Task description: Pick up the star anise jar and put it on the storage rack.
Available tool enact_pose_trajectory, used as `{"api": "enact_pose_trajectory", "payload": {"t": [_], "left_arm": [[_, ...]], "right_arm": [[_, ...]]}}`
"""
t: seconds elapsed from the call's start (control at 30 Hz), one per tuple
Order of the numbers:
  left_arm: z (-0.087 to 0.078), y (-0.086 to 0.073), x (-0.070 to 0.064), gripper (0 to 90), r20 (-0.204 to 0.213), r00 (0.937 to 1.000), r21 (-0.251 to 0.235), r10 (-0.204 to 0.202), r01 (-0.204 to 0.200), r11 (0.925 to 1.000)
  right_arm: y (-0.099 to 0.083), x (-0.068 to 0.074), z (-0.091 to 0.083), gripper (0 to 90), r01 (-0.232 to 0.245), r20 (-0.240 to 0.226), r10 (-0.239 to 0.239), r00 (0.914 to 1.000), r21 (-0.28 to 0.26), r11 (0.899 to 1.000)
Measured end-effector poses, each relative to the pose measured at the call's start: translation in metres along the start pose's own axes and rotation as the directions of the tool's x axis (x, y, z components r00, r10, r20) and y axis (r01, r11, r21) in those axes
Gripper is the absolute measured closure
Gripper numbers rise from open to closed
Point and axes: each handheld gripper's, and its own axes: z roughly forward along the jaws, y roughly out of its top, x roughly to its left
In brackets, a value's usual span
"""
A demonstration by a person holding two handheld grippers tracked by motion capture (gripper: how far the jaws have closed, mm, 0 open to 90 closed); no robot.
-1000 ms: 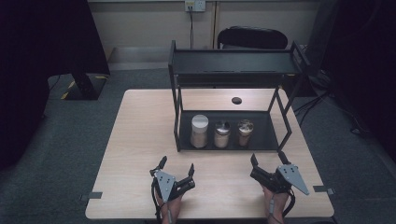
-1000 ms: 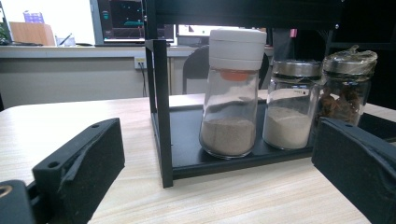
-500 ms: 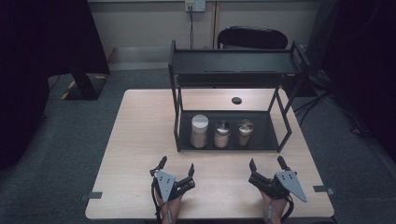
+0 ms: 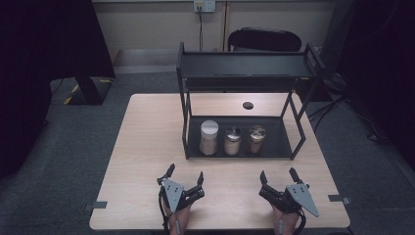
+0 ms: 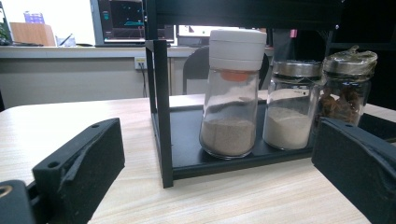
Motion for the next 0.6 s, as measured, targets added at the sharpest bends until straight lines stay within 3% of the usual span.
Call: {"api": "enact_pose_trajectory", "payload": {"t": [0.6], "left_arm": [[0.0,-0.0001,-0.0001,2.0,0.0,1.0,0.0,0.0,0.0,1.0]], "right_arm": [[-0.0081,0.0005,0.0026,0.3,0.002,-0.006,-0.002,1.0,0.006,1.0]]}}
